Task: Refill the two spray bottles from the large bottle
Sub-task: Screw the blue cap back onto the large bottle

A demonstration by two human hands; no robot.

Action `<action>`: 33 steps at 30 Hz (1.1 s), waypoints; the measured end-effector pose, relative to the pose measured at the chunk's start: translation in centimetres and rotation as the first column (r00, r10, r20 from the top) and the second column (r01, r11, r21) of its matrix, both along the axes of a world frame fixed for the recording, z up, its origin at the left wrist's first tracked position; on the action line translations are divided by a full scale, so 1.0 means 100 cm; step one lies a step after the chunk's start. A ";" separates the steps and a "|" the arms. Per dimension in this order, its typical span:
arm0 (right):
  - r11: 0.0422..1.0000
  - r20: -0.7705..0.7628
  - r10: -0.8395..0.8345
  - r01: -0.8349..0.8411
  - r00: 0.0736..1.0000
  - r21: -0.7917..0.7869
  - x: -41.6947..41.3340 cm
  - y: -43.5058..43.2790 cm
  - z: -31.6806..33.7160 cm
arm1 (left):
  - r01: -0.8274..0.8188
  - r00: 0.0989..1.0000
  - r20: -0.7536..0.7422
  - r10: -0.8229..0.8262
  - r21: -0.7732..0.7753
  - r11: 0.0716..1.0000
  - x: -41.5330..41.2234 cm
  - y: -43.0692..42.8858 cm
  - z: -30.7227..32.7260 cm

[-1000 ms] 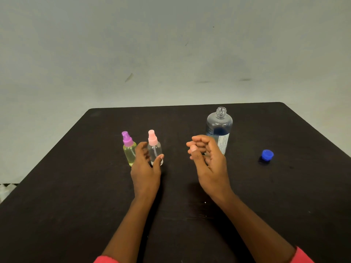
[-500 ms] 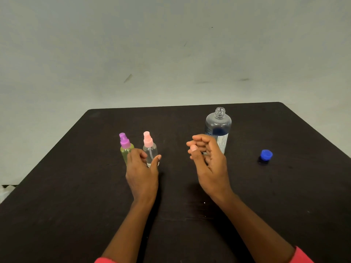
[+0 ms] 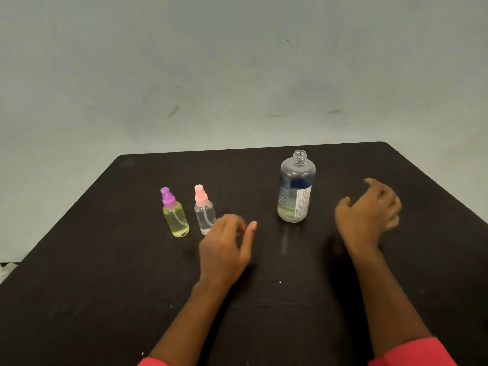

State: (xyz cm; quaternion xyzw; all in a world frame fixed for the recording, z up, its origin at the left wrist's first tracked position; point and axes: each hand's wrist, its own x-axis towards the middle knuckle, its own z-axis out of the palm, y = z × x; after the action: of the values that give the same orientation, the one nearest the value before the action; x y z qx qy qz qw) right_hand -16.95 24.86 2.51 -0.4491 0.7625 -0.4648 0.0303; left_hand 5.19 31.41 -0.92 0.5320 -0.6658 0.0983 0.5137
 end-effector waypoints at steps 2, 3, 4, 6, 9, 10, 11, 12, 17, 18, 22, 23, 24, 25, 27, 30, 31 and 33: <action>0.986 -0.004 -0.005 0.005 1.000 0.168 -0.007 -0.002 -0.003 | 0.049 0.994 0.101 -0.049 0.000 0.999 -0.015 -0.006 -0.002; 0.973 0.004 0.005 -0.006 1.000 0.232 -0.008 -0.002 -0.005 | 0.085 0.989 0.115 -0.089 0.039 0.996 -0.023 -0.010 -0.003; 0.960 0.015 0.020 -0.023 1.000 0.280 -0.009 -0.003 -0.007 | 0.122 0.986 0.103 -0.132 0.099 0.988 -0.030 -0.014 -0.003; 0.938 0.022 0.057 -0.061 0.998 0.342 -0.010 -0.003 -0.010 | 0.187 0.982 -0.017 -0.189 0.240 0.953 -0.043 -0.021 0.001; 0.903 0.004 0.134 -0.124 0.991 0.412 -0.010 -0.005 -0.011 | 0.332 0.927 -0.308 -0.214 0.412 0.848 -0.058 -0.033 0.009; 0.892 -0.003 0.159 -0.142 0.987 0.428 -0.010 -0.005 -0.011 | 0.363 0.906 -0.374 -0.199 0.443 0.819 -0.061 -0.037 0.010; 0.885 -0.012 0.178 -0.155 0.984 0.440 -0.009 -0.005 -0.010 | 0.380 0.892 -0.413 -0.184 0.465 0.799 -0.063 -0.042 0.011; 0.882 -0.019 0.191 -0.163 0.981 0.441 -0.010 -0.005 -0.010 | 0.387 0.885 -0.433 -0.170 0.484 0.785 -0.065 -0.047 0.011; 0.970 0.089 0.188 -0.200 0.978 0.141 -0.006 -0.004 -0.004 | 0.386 0.898 -0.406 -0.171 0.538 0.749 -0.071 -0.070 0.012; 0.980 0.164 0.194 -0.198 0.967 0.008 -0.003 -0.004 -0.001 | 0.395 0.895 -0.404 -0.188 0.526 0.754 -0.072 -0.072 0.012; 0.903 0.408 0.305 -0.126 0.861 -0.411 0.015 0.001 0.010 | 0.437 0.862 -0.466 -0.201 0.480 0.761 -0.069 -0.069 0.013; 0.872 0.421 0.347 -0.124 0.838 -0.473 0.019 0.002 0.012 | 0.443 0.856 -0.474 -0.204 0.470 0.763 -0.067 -0.066 0.013; 0.840 0.427 0.394 -0.131 0.814 -0.526 0.022 0.004 0.014 | 0.449 0.852 -0.481 -0.208 0.465 0.763 -0.065 -0.062 0.012; 0.809 0.433 0.440 -0.139 0.787 -0.571 0.027 0.005 0.016 | 0.458 0.847 -0.485 -0.217 0.459 0.761 -0.062 -0.058 0.012; 0.747 0.451 0.532 -0.146 0.716 -0.649 0.035 0.008 0.022 | 0.470 0.843 -0.484 -0.234 0.453 0.757 -0.054 -0.046 0.009; 0.670 0.465 0.646 -0.159 0.605 -0.725 0.048 0.015 0.027 | 0.471 0.842 -0.481 -0.243 0.437 0.766 -0.041 -0.025 0.005; 0.639 0.442 0.688 -0.193 0.576 -0.744 0.052 0.018 0.028 | 0.469 0.842 -0.481 -0.242 0.435 0.769 -0.037 -0.019 0.004; 0.570 0.381 0.773 -0.291 0.508 -0.768 0.061 0.026 0.030 | 0.465 0.845 -0.479 -0.239 0.436 0.770 -0.031 -0.010 0.004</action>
State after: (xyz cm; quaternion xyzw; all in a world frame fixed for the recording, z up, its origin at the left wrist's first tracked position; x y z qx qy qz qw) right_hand -10.83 27.49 5.50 -0.4512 0.3031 -0.7785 0.3139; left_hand 2.08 30.38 -0.56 0.5248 -0.6373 -0.3019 0.4767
